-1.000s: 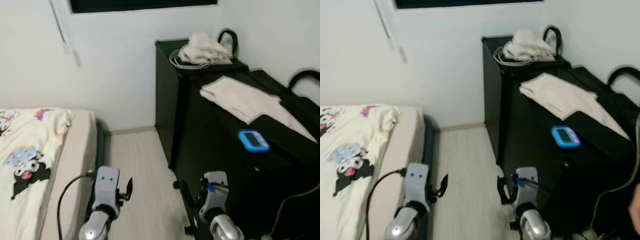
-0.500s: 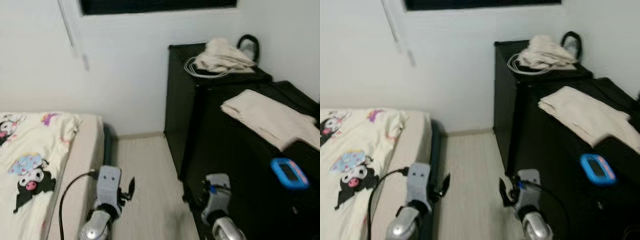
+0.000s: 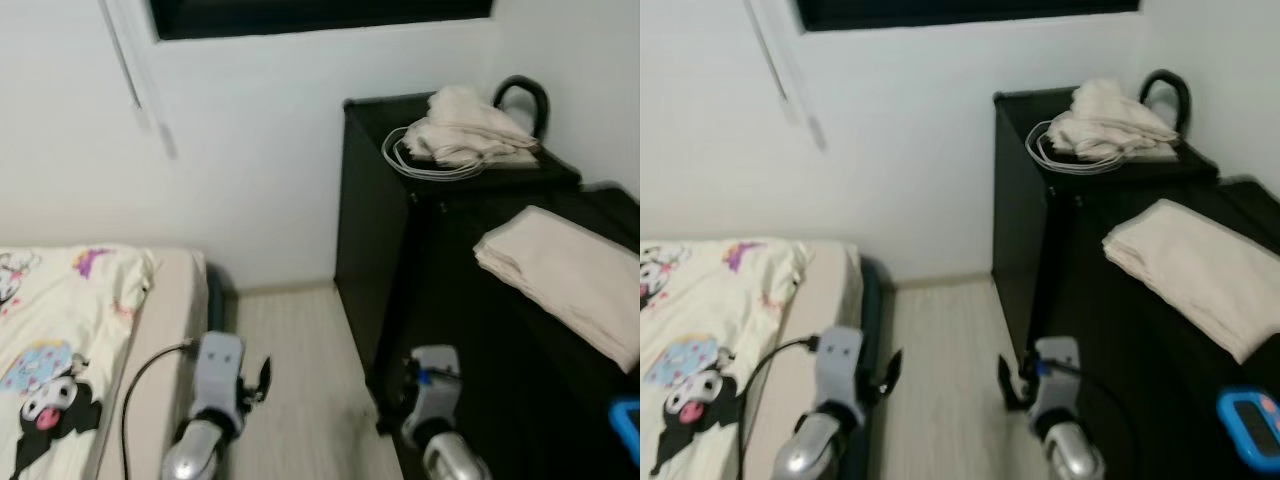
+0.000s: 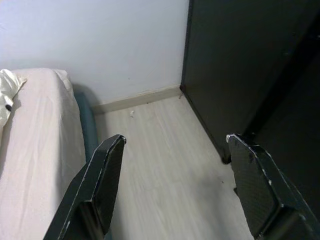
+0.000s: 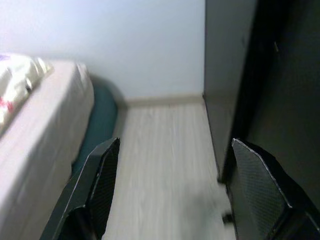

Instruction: Clean up the room

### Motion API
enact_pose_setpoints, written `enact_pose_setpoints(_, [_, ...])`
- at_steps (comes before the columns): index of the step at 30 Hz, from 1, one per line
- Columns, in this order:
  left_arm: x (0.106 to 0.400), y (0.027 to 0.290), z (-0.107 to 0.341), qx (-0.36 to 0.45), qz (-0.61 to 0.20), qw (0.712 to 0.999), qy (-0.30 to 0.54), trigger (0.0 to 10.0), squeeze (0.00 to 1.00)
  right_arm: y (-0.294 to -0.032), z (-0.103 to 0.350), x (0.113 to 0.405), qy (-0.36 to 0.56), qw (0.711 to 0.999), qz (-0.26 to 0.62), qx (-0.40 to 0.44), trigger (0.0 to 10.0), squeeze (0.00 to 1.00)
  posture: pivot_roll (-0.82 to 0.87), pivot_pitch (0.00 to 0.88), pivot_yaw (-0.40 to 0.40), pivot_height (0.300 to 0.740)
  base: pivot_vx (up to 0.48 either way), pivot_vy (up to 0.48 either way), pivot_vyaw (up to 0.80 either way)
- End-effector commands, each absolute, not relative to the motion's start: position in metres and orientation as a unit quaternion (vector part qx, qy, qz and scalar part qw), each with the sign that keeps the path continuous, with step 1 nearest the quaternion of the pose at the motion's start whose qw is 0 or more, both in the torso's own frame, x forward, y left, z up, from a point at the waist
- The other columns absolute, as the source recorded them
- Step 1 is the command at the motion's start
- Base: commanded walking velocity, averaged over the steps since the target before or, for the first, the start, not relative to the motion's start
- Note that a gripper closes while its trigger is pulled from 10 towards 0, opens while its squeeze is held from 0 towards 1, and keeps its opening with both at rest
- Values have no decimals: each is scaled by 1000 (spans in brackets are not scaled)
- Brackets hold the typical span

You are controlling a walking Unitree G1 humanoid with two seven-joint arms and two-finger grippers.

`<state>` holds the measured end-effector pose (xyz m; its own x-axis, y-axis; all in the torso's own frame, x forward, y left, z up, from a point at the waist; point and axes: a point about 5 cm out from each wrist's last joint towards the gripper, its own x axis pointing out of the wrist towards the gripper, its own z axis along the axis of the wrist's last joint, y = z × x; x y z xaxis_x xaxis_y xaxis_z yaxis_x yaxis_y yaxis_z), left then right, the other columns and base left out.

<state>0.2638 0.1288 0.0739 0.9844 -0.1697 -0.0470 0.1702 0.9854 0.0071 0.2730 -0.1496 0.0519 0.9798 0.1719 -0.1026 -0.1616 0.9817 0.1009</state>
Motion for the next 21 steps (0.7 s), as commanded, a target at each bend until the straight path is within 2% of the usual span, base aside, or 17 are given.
enact_pose_setpoints(1, [261,136,69,12,-76,996,34,10000,0,-145,44,268,70,992,87,55,10000,0,-54,134,5,740,352,0,0])
enact_pose_setpoints(21, [260,136,69,12,-76,996,35,10000,0,-145,44,269,73,992,81,56,10000,0,-52,139,6,740,353,0,0])
